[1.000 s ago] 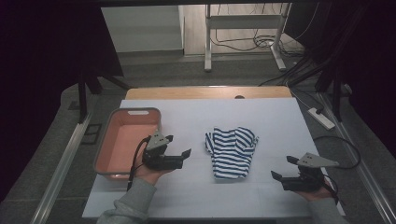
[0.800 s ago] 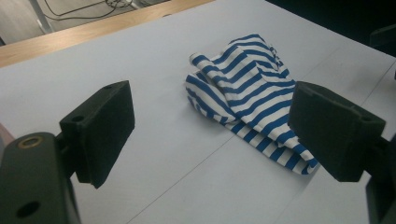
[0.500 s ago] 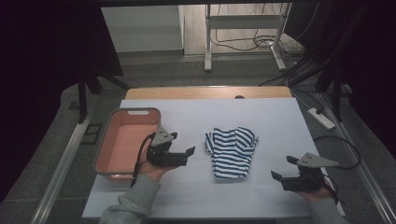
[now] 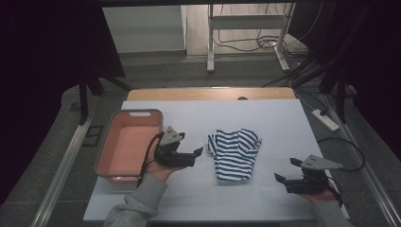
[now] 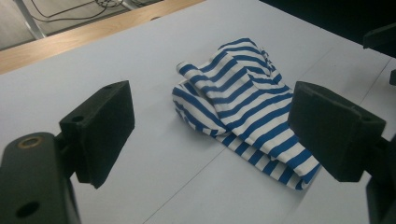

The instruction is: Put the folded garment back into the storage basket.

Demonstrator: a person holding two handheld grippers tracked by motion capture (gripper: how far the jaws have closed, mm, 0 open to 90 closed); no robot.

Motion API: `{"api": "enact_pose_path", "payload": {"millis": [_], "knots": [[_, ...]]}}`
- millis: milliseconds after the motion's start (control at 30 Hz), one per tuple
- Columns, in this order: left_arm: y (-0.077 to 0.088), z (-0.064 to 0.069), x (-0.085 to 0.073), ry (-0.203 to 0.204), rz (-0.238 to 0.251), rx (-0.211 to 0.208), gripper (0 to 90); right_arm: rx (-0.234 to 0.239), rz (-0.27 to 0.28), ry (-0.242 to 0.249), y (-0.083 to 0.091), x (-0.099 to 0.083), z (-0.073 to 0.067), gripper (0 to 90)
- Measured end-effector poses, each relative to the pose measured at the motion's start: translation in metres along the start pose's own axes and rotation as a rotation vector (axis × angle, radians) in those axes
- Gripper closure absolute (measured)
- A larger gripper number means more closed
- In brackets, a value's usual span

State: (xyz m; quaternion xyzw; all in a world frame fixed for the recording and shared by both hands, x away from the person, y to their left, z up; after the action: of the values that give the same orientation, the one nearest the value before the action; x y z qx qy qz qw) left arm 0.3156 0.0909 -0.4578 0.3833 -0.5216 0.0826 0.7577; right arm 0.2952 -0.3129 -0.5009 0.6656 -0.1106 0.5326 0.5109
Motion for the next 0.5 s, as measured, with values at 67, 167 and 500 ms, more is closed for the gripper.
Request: {"api": "enact_pose_path", "payload": {"millis": [67,167,500], "knots": [[-0.002,0.000,0.001,-0.001,-0.003,-0.002,15.0,0.000,0.000,0.001,0.000,0.000,0.000,14.4],[-0.006,0.000,0.002,-0.004,-0.007,-0.007,15.0,-0.004,0.005,-0.001,0.001,0.000,0.000,14.5],[-0.017,0.001,0.008,-0.012,-0.014,-0.016,14.9,-0.004,0.003,-0.007,0.001,0.000,0.001,14.5]]}}
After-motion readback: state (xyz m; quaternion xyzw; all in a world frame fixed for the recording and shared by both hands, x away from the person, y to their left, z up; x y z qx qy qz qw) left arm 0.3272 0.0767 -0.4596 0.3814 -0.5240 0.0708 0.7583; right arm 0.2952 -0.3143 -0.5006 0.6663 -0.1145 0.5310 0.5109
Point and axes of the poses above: each handheld gripper's, and its own axes: y roughly backward along the jaws, x roughly out of its top, z roughly to its right, the point moved 3 cm from there along -y, roughly forward along the jaws, and after that the axes turned 7 degrees about -x, right-handed, at the moved point
